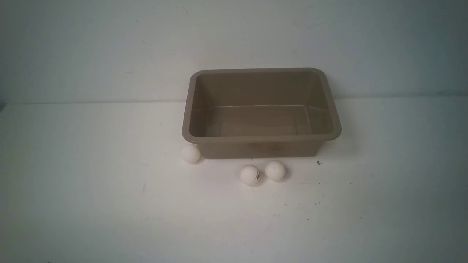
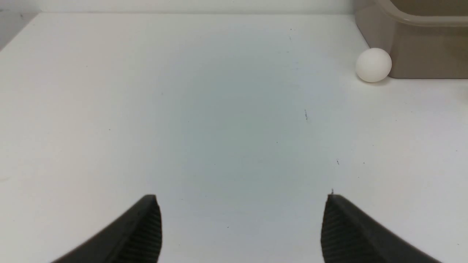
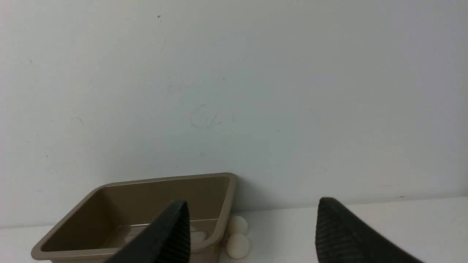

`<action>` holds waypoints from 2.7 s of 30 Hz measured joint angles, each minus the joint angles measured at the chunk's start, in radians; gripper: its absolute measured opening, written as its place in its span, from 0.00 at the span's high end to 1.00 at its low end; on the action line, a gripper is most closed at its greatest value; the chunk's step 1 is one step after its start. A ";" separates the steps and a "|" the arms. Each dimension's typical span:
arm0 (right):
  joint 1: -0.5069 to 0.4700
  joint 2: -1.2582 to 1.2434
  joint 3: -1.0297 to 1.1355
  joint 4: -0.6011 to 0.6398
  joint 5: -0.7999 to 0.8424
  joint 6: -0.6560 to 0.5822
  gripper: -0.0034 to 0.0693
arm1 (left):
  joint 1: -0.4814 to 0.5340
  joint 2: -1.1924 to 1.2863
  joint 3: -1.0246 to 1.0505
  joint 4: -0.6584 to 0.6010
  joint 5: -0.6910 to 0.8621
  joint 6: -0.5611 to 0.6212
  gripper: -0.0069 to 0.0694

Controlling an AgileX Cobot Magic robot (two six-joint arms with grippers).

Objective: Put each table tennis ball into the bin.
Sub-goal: Use the left arm to clamp the table tennis ball closest to it

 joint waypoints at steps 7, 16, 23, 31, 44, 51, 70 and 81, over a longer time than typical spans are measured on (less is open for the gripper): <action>0.000 0.000 0.000 0.003 0.000 0.000 0.37 | 0.000 0.000 0.000 0.000 0.000 0.000 0.21; 0.000 0.000 0.000 0.003 0.000 -0.003 0.37 | 0.000 0.000 0.000 0.000 0.000 0.000 0.21; 0.000 0.000 0.000 0.015 0.007 -0.005 0.37 | 0.000 0.000 0.002 -0.040 -0.012 -0.010 0.21; 0.000 0.000 -0.001 0.029 0.012 -0.020 0.37 | 0.000 0.000 0.008 -0.315 -0.151 -0.018 0.21; 0.000 0.000 -0.001 0.138 0.057 -0.173 0.37 | 0.000 0.000 -0.004 -0.606 -0.281 0.097 0.21; 0.000 0.000 -0.001 0.219 0.072 -0.253 0.37 | 0.000 0.039 -0.154 -0.649 -0.045 0.313 0.21; 0.000 0.000 -0.001 0.248 0.212 -0.326 0.37 | 0.000 0.658 -0.571 -0.675 0.199 0.826 0.21; 0.000 0.000 -0.001 0.299 0.206 -0.331 0.37 | 0.000 1.128 -0.747 -0.825 0.258 1.160 0.21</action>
